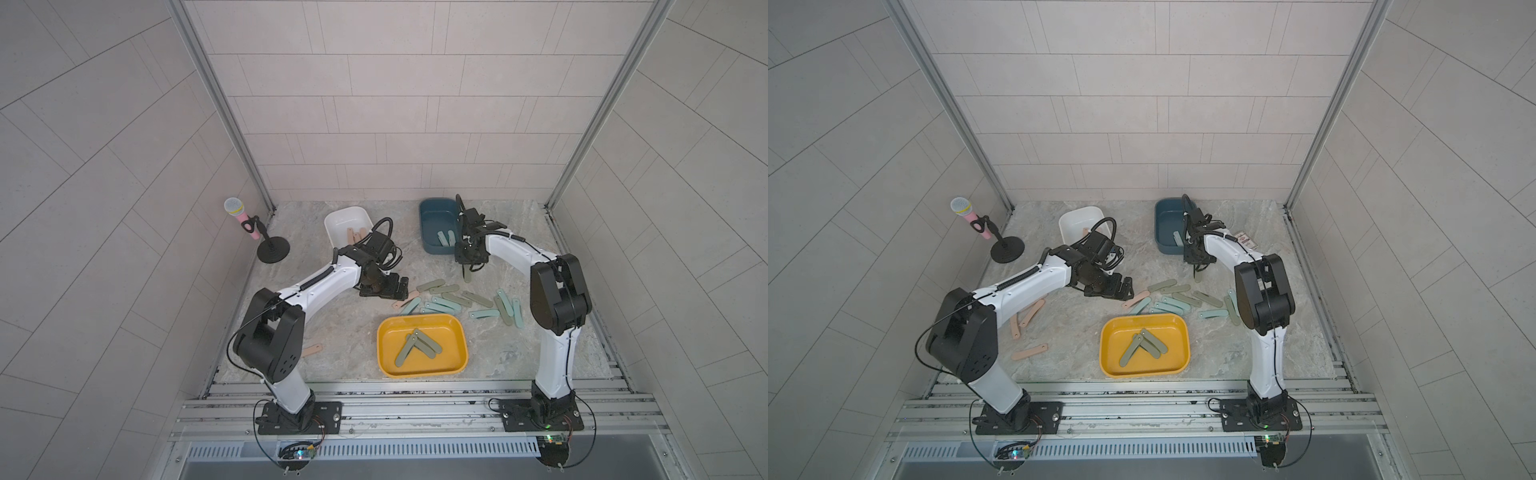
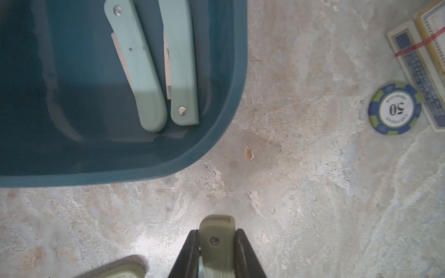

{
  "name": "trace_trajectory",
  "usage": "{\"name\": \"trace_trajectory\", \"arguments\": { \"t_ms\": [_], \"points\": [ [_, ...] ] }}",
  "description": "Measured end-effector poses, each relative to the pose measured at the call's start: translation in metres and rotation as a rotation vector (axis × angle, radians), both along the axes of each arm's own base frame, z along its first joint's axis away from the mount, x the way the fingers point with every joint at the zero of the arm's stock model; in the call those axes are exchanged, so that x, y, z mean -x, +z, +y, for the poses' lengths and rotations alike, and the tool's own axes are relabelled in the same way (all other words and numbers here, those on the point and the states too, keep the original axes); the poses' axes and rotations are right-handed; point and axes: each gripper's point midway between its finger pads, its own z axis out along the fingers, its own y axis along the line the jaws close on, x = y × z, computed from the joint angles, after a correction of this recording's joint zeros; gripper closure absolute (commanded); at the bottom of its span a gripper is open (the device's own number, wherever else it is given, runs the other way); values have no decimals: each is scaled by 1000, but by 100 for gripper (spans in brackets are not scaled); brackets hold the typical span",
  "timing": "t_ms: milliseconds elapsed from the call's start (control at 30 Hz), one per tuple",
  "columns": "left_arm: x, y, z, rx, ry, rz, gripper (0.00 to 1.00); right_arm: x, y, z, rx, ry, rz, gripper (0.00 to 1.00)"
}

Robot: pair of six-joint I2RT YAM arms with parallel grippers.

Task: Place the fruit knives into the storage box by color
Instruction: Pick up the fruit knife from the center of the board, then place the fruit knife in the storage box.

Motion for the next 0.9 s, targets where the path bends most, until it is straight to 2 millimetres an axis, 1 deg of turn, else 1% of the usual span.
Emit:
{"name": "trace_trajectory", "arguments": {
  "t_ms": [133,200,300,400,467,533,600,633,700,767,833,900],
  "points": [
    [-1,0,2,-1,10,3,0,5,16,6,-7,16,-22,82],
    [-1,0,4,-5,15,6,0,15,25,13,-12,37,-30,82],
    [2,-2,8,-23,32,20,0,39,42,29,-22,88,-42,82],
    [5,-1,15,-48,55,33,0,69,60,47,-38,151,-62,82],
    [7,3,18,-55,74,30,0,94,71,60,-51,200,-75,82],
    [11,5,22,-58,89,25,0,117,76,72,-65,244,-83,82],
    [16,5,27,-67,100,30,0,141,76,83,-66,287,-84,82],
    [19,5,29,-74,104,33,0,156,74,91,-65,318,-81,82],
    [24,3,34,-86,112,40,0,182,65,106,-65,377,-71,82],
    [29,1,39,-104,116,46,0,208,51,119,-61,438,-47,82],
    [32,0,42,-119,118,52,0,226,36,126,-44,477,-20,82],
    [31,-1,45,-132,120,48,0,235,26,131,-30,498,-6,82]
  ]
}}
